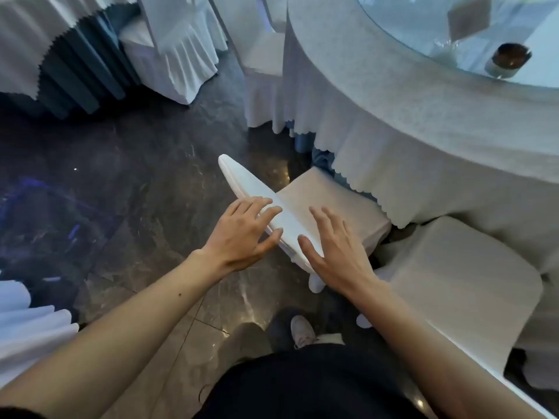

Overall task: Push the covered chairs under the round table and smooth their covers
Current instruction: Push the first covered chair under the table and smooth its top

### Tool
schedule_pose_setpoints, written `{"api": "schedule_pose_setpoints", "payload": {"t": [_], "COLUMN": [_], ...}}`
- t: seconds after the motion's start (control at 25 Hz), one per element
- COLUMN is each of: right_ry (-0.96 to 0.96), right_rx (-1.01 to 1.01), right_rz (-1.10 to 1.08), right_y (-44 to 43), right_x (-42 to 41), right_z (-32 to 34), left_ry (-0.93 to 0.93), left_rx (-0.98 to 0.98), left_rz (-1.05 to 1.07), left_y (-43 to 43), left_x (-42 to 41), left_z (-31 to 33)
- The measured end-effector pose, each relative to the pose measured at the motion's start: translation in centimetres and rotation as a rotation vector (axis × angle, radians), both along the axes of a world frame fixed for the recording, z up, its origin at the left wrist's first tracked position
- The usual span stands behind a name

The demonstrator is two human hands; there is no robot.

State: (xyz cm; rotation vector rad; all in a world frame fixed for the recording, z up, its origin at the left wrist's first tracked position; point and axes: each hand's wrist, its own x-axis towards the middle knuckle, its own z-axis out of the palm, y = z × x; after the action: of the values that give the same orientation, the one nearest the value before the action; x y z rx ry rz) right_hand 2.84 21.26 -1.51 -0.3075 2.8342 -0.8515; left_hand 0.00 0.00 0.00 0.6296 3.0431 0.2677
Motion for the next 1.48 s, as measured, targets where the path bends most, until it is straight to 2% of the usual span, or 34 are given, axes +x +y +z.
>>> {"api": "schedule_pose_setpoints", "payload": {"t": [0.16,0.28,0.4,0.56,0.84,0.96,1.12,1.36,1.48], "right_ry": [-0.058,-0.059,-0.067,0.005,0.129,0.240,0.335,0.366,0.359], "right_rx": [0.055,0.116,0.128,0.178,0.294,0.350,0.374,0.366,0.365], "right_rz": [-0.089,-0.167,-0.293,-0.514,-0.610,-0.645,-0.646,-0.688,-0.700], "right_y": [-3.4,-6.0,-9.7,-13.4,-13.7,-13.6,-12.8,-8.4,-6.5], "right_x": [-0.6,-1.2,-1.1,-2.6,-3.7,-4.4,-5.8,-14.2,-19.3], "right_z": [-2.9,-4.7,-5.4,-5.9,-6.5,-7.3,-8.5,-8.9,-8.7], "left_ry": [-0.015,-0.030,-0.019,-0.054,-0.032,-0.042,0.032,0.117,0.079], "left_rx": [-0.060,-0.102,-0.064,0.012,0.063,0.154,0.276,0.335,0.331], "left_rz": [-0.169,-0.376,-0.572,-0.697,-0.611,-0.630,-0.682,-0.592,-0.526], "left_y": [-2.9,-4.8,-6.4,-8.0,-8.3,-8.0,-7.6,-3.2,-1.0], "left_x": [-4.4,-7.6,-10.1,-12.9,-14.8,-16.0,-18.2,-26.3,-30.9], "left_z": [-2.1,-3.3,-3.8,-4.2,-5.2,-6.3,-7.6,-8.3,-8.1]}}
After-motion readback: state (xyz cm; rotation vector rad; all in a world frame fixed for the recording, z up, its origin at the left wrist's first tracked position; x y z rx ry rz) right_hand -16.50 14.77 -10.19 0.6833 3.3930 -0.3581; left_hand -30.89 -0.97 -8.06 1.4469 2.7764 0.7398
